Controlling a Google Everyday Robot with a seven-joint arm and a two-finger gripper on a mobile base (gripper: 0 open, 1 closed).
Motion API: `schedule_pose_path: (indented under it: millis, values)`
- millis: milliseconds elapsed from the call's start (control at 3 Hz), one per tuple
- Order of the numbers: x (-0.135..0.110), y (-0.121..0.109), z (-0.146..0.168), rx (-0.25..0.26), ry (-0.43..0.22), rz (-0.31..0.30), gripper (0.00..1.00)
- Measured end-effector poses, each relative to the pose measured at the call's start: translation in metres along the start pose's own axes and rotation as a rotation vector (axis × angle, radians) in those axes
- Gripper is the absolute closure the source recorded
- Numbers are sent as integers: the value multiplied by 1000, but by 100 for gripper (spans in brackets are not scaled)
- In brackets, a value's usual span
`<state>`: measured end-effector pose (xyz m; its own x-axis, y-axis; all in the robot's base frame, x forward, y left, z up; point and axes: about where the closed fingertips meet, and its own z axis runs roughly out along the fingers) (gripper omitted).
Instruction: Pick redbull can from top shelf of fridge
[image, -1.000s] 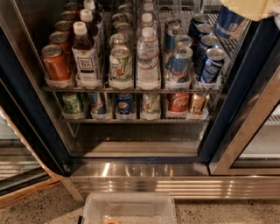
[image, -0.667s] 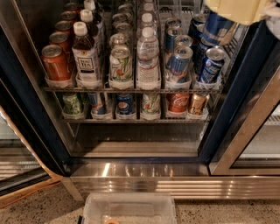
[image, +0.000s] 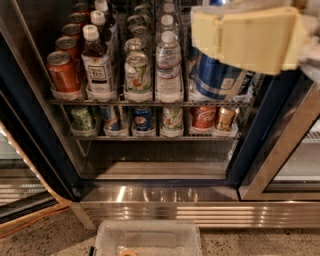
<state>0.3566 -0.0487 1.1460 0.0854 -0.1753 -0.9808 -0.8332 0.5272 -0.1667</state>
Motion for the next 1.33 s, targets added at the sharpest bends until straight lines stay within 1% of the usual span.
schedule_pose_path:
  millis: [333,667,1333]
  values:
    - [-1,38,-34,41,20,0,100]
    - [8,52,-88,183,22,6,100]
    - [8,52,-88,182,23,6,100]
